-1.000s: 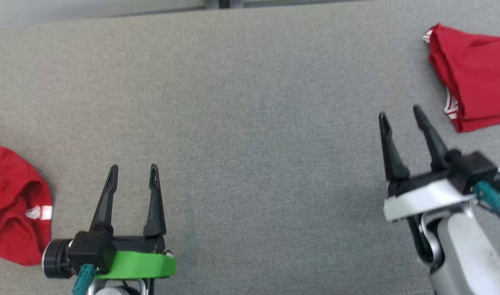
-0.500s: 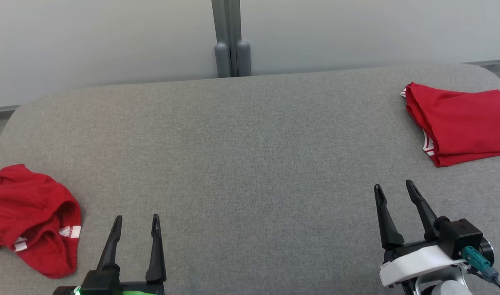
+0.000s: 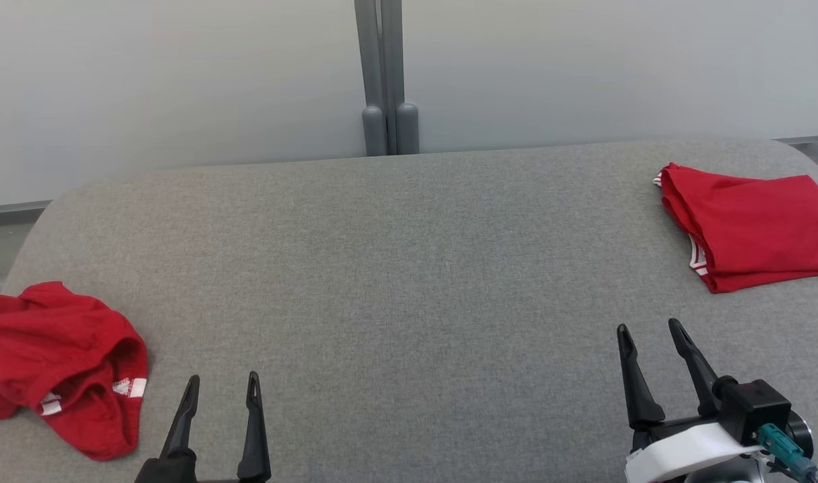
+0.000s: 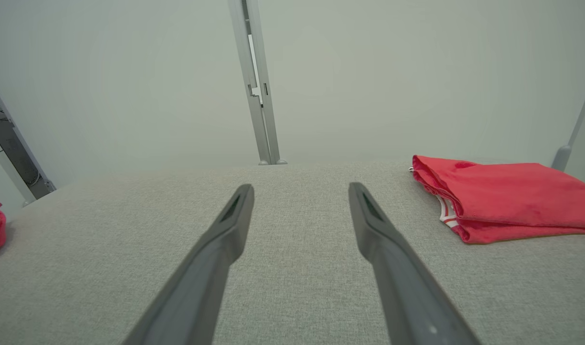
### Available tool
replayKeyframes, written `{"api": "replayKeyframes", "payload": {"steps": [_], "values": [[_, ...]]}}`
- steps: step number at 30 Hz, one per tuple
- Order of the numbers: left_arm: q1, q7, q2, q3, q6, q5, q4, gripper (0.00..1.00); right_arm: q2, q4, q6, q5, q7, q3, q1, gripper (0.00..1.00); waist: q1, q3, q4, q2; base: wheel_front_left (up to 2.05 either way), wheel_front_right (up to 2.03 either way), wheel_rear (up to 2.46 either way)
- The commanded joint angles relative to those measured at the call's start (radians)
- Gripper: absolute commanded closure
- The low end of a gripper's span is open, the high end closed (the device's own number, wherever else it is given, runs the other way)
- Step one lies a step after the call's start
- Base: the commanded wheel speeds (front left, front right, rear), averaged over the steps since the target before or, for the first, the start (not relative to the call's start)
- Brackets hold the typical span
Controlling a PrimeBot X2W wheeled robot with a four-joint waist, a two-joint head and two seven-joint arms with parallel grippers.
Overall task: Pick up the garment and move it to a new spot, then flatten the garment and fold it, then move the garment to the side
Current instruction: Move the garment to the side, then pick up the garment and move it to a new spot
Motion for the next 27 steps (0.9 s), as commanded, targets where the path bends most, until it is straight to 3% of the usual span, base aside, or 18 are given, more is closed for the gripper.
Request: {"api": "replayKeyframes", "payload": {"steps": [1, 27], "values": [[0.011, 0.0, 0.001, 0.004, -0.002, -0.005, 0.0, 0.0, 0.002, -0.006, -0.002, -0.007, -0.002, -0.004, 0.016, 0.0, 0.0001, 0.001, 0.001, 0.0, 0.0, 0.0, 0.0], [0.018, 0.0, 0.0, 0.01, 0.002, 0.012, -0.003, 0.0, 0.008, 0.002, -0.002, 0.0, -0.002, -0.004, 0.022, 0.0, 0.0001, 0.006, -0.002, 0.0, 0.0, 0.0, 0.0]]}}
